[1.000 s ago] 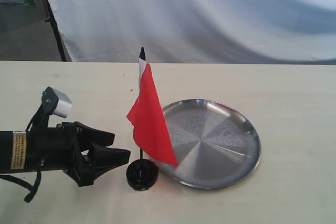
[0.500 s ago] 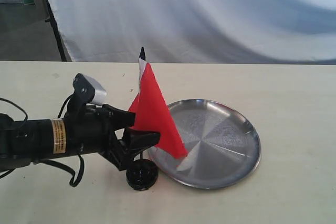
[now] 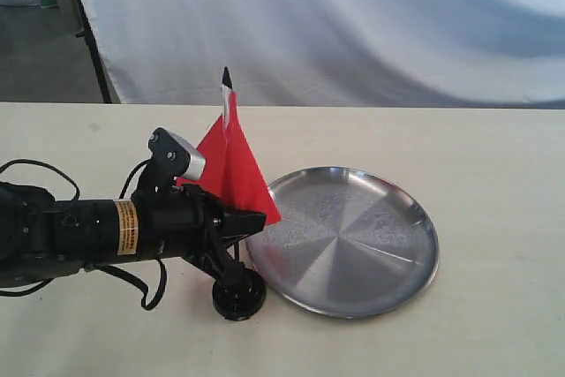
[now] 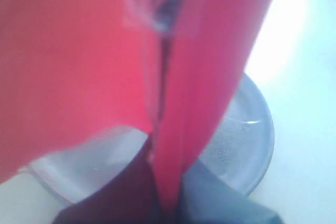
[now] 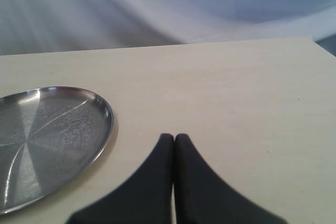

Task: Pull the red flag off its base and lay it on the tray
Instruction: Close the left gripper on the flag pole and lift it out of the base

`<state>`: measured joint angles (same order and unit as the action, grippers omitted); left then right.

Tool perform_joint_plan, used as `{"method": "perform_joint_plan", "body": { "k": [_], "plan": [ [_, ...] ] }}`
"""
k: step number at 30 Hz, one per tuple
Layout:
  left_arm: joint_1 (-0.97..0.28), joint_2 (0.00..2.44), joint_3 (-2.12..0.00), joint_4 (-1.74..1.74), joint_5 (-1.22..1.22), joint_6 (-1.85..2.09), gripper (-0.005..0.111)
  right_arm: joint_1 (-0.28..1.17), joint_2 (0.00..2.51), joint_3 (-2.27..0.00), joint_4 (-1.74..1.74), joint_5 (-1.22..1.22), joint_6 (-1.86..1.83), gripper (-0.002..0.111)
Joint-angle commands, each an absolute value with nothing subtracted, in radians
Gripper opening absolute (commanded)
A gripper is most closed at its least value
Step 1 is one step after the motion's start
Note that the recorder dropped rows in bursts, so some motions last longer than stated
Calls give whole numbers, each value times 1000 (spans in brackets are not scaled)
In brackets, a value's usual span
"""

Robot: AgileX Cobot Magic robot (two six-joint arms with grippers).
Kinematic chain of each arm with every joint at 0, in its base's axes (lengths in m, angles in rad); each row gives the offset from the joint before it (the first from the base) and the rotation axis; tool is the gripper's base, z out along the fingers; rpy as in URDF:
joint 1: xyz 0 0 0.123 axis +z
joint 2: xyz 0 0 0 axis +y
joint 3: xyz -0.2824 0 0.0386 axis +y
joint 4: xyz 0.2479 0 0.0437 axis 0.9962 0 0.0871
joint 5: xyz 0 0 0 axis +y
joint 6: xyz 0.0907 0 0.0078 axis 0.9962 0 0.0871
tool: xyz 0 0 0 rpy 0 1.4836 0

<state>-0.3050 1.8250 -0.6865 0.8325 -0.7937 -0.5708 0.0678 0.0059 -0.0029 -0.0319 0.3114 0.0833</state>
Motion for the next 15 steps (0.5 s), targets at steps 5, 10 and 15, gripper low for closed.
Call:
{"method": "perform_joint_plan", "body": {
  "k": [5, 10, 15],
  "plan": [
    [-308, 1759, -699, 802, -1017, -589, 0, 62, 0, 0, -34, 296, 80, -1],
    [-308, 1675, -749, 870, -1011, -725, 0, 62, 0, 0, -34, 296, 80, -1],
    [-341, 1728, -820, 929, -965, -903, 0, 62, 0, 0, -34, 315, 80, -1]
  ]
}}
